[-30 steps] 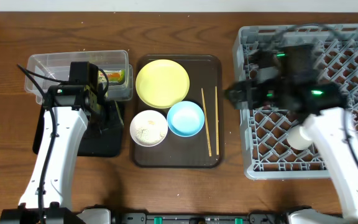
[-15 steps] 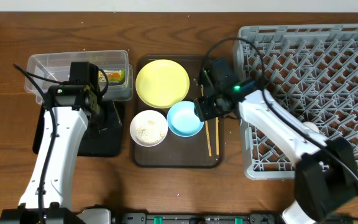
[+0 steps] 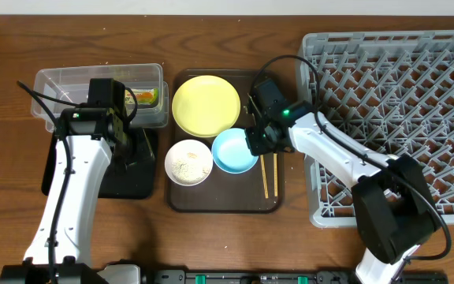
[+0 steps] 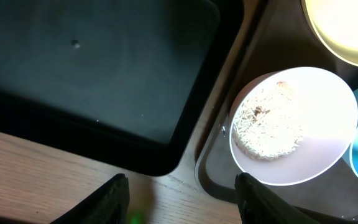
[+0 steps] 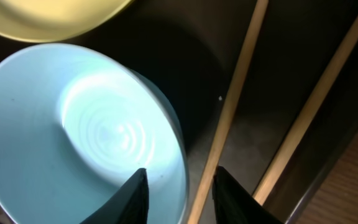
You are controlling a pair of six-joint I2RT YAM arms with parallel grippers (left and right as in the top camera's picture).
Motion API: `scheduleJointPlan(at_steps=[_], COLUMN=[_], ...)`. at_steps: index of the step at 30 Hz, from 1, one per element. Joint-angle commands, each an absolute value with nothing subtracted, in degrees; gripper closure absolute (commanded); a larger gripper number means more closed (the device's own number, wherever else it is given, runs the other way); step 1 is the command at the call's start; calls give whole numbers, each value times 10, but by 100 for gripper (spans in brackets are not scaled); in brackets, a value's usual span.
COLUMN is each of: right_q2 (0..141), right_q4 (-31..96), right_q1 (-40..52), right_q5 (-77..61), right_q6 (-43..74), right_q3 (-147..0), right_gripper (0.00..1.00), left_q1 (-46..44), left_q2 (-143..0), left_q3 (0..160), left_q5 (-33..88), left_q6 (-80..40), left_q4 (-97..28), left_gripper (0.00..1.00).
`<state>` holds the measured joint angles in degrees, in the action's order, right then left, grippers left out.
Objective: Sort waste into correct bins and load items into the dishwasher rack
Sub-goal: 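Reach the right gripper to the blue bowl and grasp its rim, then carry the blue bowl with the right gripper into the dish rack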
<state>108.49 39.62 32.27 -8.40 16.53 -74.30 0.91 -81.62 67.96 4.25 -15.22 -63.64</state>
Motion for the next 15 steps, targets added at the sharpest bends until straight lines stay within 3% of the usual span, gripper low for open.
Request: scheduleJointPlan(at_steps=[1,11,15], right_q2=[1089,1089,1089], right_q4=[394,385,385], right_q1=[338,341,341], right_q5=[-77,-58,-49], right_q6=[172,197,198], right_q3=[-737,-724,-721], right_gripper=[69,76,88], left_q1=[10,10,10], left_q2=[-812,-812,-812], left_q3=[687,687,687], left_q5=[34,35,36], left_q6=[-156,-156,-156], left_q4=[-638,-639,-638], left_gripper=[42,42,42])
